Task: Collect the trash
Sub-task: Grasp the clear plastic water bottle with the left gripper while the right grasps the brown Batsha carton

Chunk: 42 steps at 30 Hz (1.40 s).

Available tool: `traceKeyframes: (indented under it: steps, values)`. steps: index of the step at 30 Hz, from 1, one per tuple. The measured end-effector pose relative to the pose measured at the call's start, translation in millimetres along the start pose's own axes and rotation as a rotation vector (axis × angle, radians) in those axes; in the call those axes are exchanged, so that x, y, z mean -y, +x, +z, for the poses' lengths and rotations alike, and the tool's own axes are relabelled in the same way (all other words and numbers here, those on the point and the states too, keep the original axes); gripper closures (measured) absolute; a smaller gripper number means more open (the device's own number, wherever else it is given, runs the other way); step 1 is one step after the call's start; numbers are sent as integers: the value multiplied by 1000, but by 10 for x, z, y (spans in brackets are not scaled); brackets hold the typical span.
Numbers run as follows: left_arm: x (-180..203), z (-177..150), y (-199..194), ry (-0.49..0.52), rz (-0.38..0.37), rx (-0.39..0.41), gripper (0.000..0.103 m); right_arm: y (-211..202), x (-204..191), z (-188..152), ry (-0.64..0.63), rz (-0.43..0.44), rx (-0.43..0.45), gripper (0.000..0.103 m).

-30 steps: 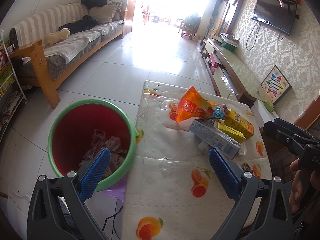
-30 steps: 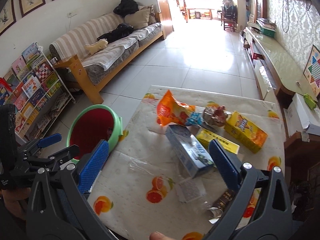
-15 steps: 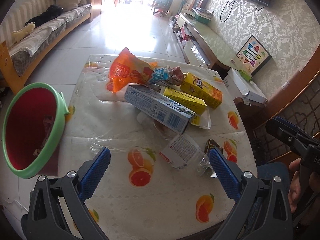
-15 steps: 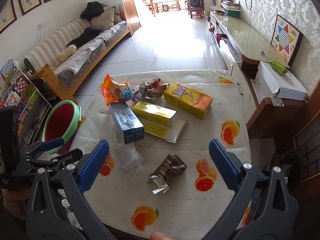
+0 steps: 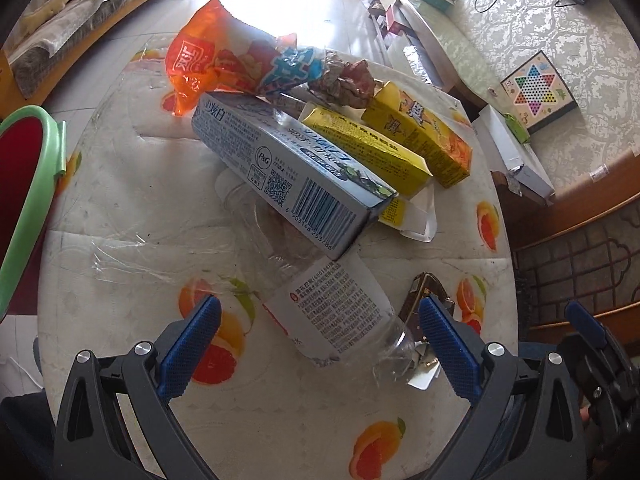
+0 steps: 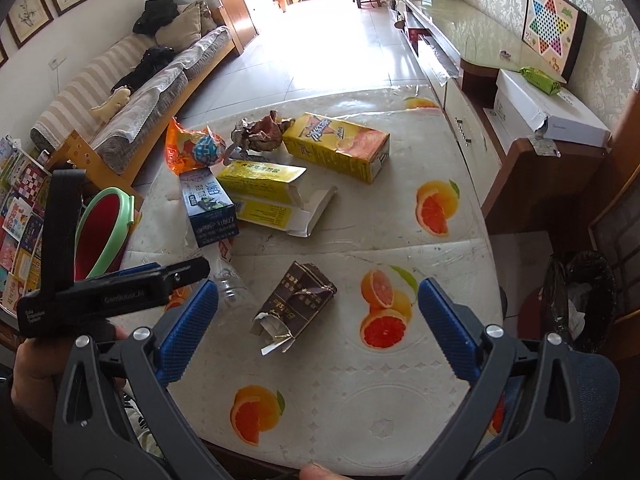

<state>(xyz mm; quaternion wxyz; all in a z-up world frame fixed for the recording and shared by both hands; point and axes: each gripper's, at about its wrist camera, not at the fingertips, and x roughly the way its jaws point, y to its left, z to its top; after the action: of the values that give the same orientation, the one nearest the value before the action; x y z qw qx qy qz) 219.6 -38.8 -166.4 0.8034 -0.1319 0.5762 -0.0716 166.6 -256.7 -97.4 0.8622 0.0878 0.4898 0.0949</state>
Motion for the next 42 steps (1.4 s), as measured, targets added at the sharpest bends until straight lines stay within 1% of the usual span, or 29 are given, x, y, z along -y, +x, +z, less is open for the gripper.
traceKeyframes:
  steps: [3,5,6,8,10,12,15,18,20,24,26,28,30,32,37,38,40,42]
  values:
    - [-13,54,163,-41,-3,-30,9,69,43,-35,8,5,-19,5]
    - [-25,73,274,-59,12,-54,10,110,63,-48,8,4,-27,5]
    - [-37,77,316,-67,23,-63,13,130,75,-47,12,5,-32,5]
    - [-59,78,367,-75,32,-72,14,172,104,-44,21,8,-39,5]
    - [-73,72,388,-78,23,-72,16,221,114,-39,27,11,-47,5]
    - [-77,77,365,-71,15,-67,28,282,102,-37,30,19,-60,5]
    - [-127,80,346,-81,2,-77,28,394,44,-64,24,33,-84,5]
    - [-174,74,317,-72,11,-77,29,484,-27,-90,21,51,-103,5]
    - [-246,53,298,-93,-1,-82,29,542,-67,-109,22,58,-118,5]
    - [-377,5,239,-110,9,-82,29,667,-112,-144,25,62,-149,5]
    - [-422,-9,208,-105,34,-78,29,739,-125,-161,34,62,-166,5]
    - [-475,-31,174,-99,52,-75,29,822,-142,-156,38,53,-180,5]
    - [-553,-63,145,-105,55,-76,30,904,-167,-153,42,35,-194,5]
    - [-597,-84,112,-94,74,-70,30,958,-182,-145,46,7,-192,5]
    - [-723,-120,44,-95,75,-60,30,1089,-251,-130,32,-29,-214,6]
    - [-742,-123,33,-94,73,-57,30,1106,-260,-131,24,-37,-215,8]
    - [-758,-119,18,-90,69,-52,30,1141,-284,-151,19,-43,-228,20]
    - [-785,-123,4,-89,58,-51,30,1145,-315,-156,2,-56,-223,30]
